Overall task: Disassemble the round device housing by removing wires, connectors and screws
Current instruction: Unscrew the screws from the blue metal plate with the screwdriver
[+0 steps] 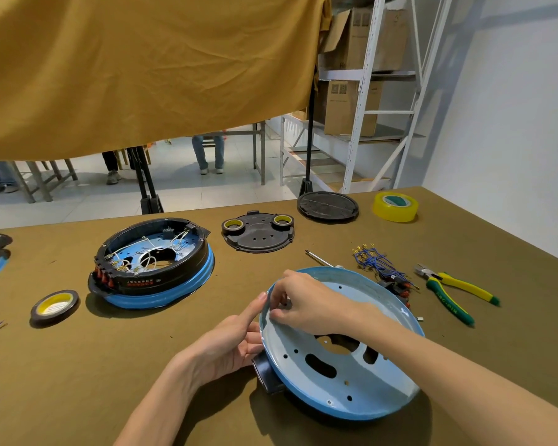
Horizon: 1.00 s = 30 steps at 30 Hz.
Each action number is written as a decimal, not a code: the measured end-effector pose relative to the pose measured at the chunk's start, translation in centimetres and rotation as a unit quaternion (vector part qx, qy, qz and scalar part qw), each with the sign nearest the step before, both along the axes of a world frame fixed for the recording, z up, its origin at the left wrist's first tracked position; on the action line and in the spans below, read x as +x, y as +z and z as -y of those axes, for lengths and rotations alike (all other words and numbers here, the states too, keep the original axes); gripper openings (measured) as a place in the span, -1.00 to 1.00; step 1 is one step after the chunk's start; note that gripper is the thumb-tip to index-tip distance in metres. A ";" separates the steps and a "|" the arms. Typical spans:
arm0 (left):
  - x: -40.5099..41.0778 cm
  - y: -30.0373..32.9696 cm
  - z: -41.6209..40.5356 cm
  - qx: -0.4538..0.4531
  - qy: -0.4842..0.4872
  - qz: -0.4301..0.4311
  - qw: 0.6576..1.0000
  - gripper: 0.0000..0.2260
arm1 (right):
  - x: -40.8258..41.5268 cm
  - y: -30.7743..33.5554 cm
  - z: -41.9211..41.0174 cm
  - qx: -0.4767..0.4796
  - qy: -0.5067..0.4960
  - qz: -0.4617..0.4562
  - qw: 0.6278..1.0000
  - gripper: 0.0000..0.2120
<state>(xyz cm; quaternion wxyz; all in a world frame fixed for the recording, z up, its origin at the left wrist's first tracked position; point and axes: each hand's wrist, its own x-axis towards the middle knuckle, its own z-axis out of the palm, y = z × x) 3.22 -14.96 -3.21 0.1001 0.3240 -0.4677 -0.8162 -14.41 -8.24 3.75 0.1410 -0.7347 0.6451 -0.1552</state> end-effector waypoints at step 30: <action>-0.7 0.7 -1.0 -0.010 0.082 0.055 0.995 -0.44 | -0.9 -0.7 -1.0 -0.071 -0.040 0.092 0.992 -0.88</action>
